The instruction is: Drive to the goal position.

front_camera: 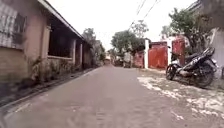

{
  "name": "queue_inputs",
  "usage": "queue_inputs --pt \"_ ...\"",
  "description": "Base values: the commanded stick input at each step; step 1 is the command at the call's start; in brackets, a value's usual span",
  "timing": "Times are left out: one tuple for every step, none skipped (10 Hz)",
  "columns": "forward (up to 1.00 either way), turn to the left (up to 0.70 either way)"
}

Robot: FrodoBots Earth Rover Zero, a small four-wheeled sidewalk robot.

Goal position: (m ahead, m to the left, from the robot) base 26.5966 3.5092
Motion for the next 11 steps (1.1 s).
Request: queue_inputs --pt "0.70 0.00" --pt "0.70 0.00" --pt "0.70 0.00" --pt "0.70 0.00" --pt "0.70 0.00" --pt "0.70 0.00" --pt "0.70 0.00" --pt "0.70 0.00" --pt "0.70 0.00" --pt "0.70 0.00" --pt "0.70 0.00"
